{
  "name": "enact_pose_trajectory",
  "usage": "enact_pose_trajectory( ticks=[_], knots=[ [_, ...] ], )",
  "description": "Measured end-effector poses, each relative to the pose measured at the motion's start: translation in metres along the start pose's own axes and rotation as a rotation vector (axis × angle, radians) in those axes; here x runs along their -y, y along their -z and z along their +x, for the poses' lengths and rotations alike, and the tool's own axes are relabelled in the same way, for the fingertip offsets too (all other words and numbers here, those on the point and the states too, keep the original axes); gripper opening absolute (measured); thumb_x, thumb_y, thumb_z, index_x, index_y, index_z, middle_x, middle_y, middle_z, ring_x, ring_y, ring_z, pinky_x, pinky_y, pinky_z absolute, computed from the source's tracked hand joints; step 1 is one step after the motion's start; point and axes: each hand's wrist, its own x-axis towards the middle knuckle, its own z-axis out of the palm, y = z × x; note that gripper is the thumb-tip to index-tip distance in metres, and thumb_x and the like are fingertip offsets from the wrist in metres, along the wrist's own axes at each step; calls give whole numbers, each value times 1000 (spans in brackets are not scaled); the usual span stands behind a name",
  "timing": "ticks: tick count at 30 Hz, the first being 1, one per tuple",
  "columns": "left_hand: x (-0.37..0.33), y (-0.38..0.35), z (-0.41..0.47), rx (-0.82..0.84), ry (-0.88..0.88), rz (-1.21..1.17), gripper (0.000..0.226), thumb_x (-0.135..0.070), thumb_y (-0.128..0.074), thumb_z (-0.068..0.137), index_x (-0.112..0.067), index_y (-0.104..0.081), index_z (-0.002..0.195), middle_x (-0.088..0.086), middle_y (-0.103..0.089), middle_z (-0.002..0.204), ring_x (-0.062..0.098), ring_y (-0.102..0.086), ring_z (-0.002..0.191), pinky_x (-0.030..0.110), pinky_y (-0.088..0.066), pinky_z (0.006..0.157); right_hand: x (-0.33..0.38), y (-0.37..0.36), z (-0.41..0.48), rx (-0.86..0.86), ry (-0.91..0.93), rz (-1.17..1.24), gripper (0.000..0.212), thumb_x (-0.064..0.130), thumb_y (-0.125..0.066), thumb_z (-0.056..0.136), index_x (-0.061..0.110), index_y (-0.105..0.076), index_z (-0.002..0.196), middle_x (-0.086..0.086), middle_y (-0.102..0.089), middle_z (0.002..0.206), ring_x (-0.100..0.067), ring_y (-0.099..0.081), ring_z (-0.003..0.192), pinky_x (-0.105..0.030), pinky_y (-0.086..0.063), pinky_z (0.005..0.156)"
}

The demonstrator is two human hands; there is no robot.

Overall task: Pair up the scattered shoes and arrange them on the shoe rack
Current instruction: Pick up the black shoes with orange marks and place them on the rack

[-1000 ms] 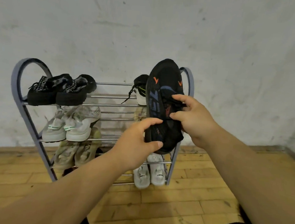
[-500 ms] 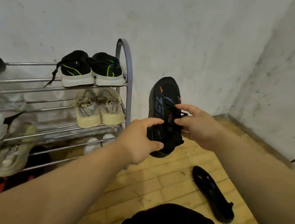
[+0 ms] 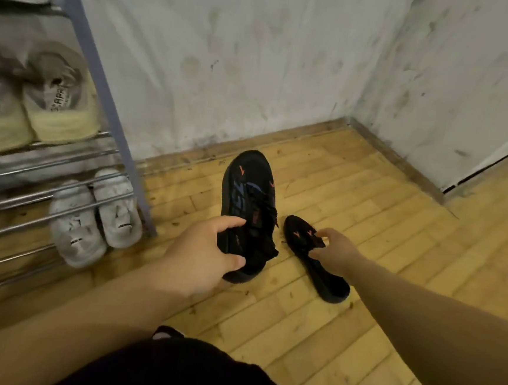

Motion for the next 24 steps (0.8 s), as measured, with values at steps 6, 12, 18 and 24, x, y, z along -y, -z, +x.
enact_pose_trajectory(
  ticks=[6,12,18,24],
  knots=[
    [24,-13,16,7,61,14,69,-12,-83,83,-43,-56,139,-8,-64,129,15,-61,120,32,-52,99,-59,-41,44,80,-169,-221,85,45,-70,87,37,-24,158,-13,-27,150,-37,-48,121,-44,-47,102],
    [39,-11,19,0,124,27,70,-11,-83,82,-43,-57,139,-8,-65,129,15,-62,118,30,-51,97,-61,-81,42,-6,-211,-323,83,33,-68,84,42,-26,155,-12,-36,137,-35,-44,120,-46,-51,99],
    [50,-2,10,24,153,20,70,-9,-82,83,-40,-55,140,-6,-65,124,14,-62,114,16,-45,81,-71,-87,37,15,-249,-202,85,40,-81,78,41,-35,149,-11,-33,135,-32,-53,98,-41,-57,87],
    [61,2,-3,39,183,-11,72,-7,-83,82,-39,-55,140,-5,-66,128,17,-63,118,34,-54,98,-72,-120,17,-66,-303,75,89,55,-77,79,37,-28,151,-16,-45,139,-35,-60,105,-45,-60,87]
  ],
)
